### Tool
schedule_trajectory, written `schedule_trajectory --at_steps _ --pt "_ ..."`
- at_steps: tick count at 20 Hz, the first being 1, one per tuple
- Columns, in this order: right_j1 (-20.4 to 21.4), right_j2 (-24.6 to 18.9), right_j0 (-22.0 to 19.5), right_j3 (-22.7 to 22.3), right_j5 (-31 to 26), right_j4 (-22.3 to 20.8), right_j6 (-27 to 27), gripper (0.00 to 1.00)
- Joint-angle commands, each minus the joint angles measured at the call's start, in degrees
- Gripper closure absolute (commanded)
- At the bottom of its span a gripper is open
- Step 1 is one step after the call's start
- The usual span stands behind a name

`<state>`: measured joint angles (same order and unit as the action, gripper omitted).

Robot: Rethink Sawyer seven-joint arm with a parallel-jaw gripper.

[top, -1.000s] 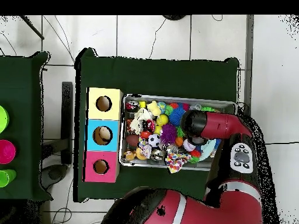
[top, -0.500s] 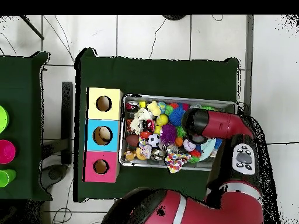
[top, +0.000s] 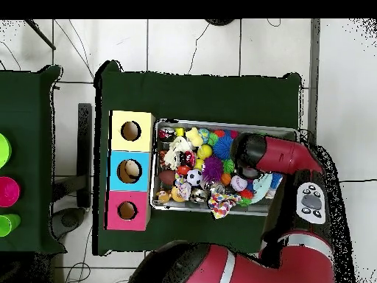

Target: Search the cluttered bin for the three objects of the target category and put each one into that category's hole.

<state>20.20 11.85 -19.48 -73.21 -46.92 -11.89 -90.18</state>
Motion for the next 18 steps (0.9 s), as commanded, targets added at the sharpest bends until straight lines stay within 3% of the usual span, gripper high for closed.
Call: schedule_trajectory --at_steps 1,18 --pt "1.4 -2.3 -0.1 1.0 -8.6 3.7 -8.5 1.0" --pt "6.1 -1.2 4.9 0.4 -19.0 8.3 -13.3 1.0"
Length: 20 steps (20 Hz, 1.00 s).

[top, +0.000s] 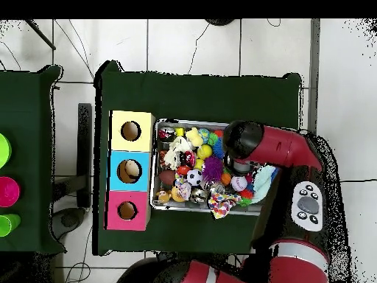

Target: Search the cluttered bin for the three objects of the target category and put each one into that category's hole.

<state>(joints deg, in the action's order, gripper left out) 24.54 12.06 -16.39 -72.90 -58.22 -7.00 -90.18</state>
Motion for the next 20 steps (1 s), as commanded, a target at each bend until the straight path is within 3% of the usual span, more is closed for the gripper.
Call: schedule_trajectory --at_steps 1,20 --pt "1.6 -1.4 2.0 0.6 -8.4 3.7 -13.4 1.0" --pt "4.1 1.3 7.2 0.9 -15.5 9.1 -18.2 1.0"
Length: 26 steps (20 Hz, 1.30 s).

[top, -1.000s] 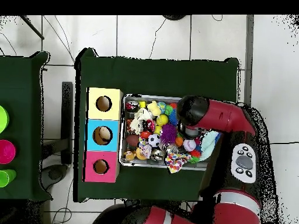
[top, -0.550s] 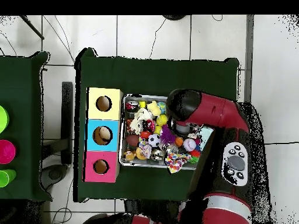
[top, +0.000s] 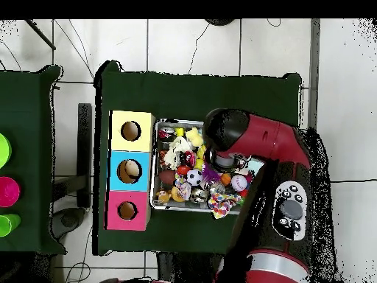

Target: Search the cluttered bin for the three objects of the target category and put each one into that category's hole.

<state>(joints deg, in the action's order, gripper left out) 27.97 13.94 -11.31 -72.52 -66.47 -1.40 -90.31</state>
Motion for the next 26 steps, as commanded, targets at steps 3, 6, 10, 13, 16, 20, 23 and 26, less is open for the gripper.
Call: schedule_trajectory --at_steps 3,6,10,13,16,20,23,26 --pt "0.3 -0.2 3.5 1.8 -9.0 4.8 -20.1 1.0" --pt "-0.4 0.0 4.5 3.1 -10.0 6.1 -21.8 1.0" --pt "-0.9 0.5 6.1 4.7 -10.4 7.6 -25.1 1.0" --pt "-1.2 0.4 7.4 5.0 -9.9 8.9 -28.1 1.0" --pt "-1.5 0.5 8.6 5.6 -9.9 9.8 -31.0 1.0" --pt "-2.2 0.4 9.9 7.1 -10.8 10.8 -34.3 1.0" --pt "-2.7 0.2 10.7 8.0 -11.2 11.6 -36.6 1.0" --pt "-3.4 0.0 11.4 8.8 -11.2 12.3 -38.5 1.0"
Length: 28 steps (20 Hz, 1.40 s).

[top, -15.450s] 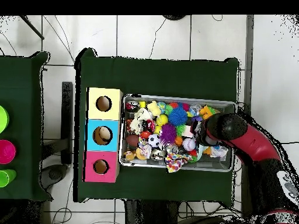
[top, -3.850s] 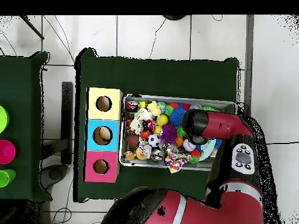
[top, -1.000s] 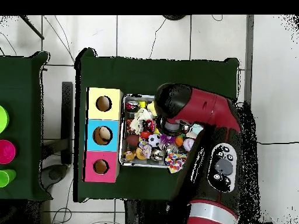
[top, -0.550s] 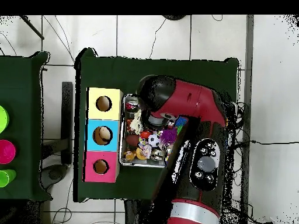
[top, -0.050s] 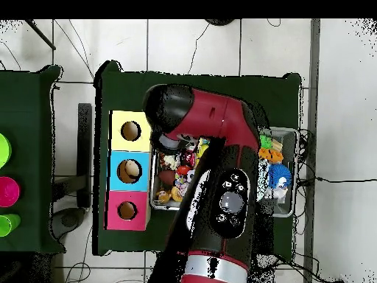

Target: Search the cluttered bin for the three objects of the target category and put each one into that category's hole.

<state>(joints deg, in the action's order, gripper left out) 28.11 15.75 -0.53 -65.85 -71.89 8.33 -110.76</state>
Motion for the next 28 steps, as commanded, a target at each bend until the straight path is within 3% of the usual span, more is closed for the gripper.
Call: schedule_trajectory --at_steps 1,8,17,28 --pt "-3.9 -1.9 0.7 2.4 -5.6 2.7 -18.6 1.0" --pt "-5.3 -1.9 2.6 1.7 -2.9 3.9 -22.3 1.0" --pt "-2.6 -1.2 6.4 -6.2 1.7 6.2 -26.9 1.0" --pt "-1.1 -1.5 8.6 -9.7 2.6 9.4 -29.9 1.0"
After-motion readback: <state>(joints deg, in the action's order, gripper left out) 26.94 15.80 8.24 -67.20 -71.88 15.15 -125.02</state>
